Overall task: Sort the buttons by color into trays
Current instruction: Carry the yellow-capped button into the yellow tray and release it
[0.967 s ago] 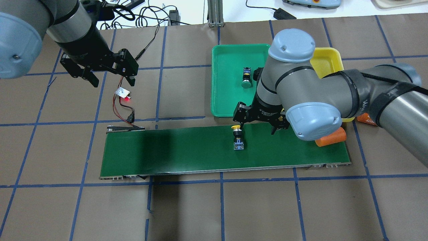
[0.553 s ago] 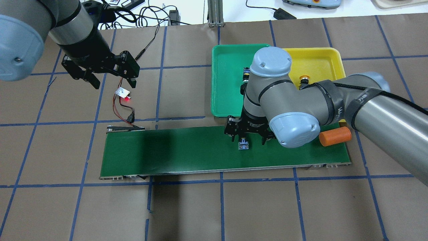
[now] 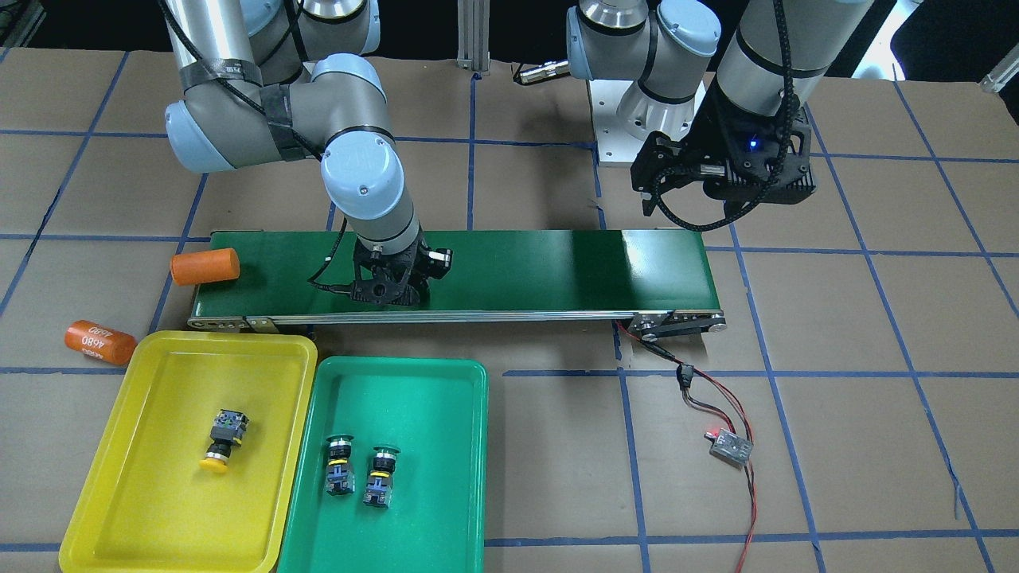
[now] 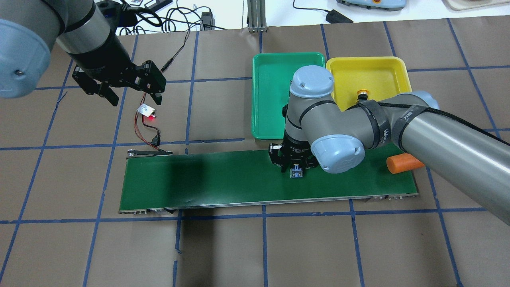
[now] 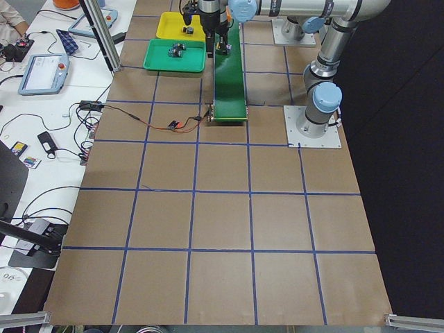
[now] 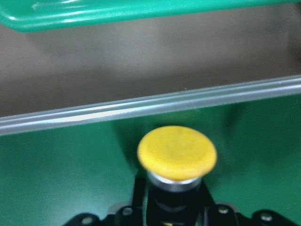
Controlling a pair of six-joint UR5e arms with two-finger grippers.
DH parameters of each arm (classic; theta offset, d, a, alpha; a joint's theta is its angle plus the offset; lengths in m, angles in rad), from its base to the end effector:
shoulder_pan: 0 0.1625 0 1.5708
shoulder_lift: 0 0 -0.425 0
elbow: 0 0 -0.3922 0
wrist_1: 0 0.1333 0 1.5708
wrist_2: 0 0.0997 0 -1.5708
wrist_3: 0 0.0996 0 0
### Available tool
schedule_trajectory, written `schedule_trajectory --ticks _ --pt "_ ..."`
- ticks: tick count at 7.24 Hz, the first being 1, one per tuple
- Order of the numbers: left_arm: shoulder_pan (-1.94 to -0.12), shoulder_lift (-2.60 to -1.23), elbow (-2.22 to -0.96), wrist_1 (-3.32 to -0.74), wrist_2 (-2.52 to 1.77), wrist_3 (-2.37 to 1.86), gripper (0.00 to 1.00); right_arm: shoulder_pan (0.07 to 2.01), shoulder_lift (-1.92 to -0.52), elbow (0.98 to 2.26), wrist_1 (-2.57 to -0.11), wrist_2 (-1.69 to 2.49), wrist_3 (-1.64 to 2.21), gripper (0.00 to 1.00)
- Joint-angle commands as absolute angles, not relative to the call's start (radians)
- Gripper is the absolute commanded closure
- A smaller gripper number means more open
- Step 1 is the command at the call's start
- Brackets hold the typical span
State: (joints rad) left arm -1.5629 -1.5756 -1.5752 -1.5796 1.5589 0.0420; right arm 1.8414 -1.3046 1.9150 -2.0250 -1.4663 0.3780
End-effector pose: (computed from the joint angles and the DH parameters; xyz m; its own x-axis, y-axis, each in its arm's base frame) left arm -0.1306 -0.4932 0.4825 -0.9993 0.0339 0.0126 0.0341 0.9993 0.0175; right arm 0.2765 -0.4591 0.2344 -0.9922 0.1188 -0.0383 0.1099 0.9770 0.1826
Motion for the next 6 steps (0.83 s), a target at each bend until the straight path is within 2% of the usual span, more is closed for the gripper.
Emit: schedule_trajectory --ticks 1,3,6 --pt "-1.565 -1.58 -1.562 -1.574 1.552 0.041 0.0 1.819 -1.339 1.873 -2.029 -1.506 0.376 1.0" --pt "-1.565 -1.569 -1.56 -1.574 1.557 0.041 0.0 1.679 -1.355 1.746 -2.028 -1.526 0.342 1.0" --pt "-1.565 -1.568 -1.568 -1.569 1.559 0.043 0.0 1.487 -1.197 1.588 -2.048 -1.581 0.108 1.0"
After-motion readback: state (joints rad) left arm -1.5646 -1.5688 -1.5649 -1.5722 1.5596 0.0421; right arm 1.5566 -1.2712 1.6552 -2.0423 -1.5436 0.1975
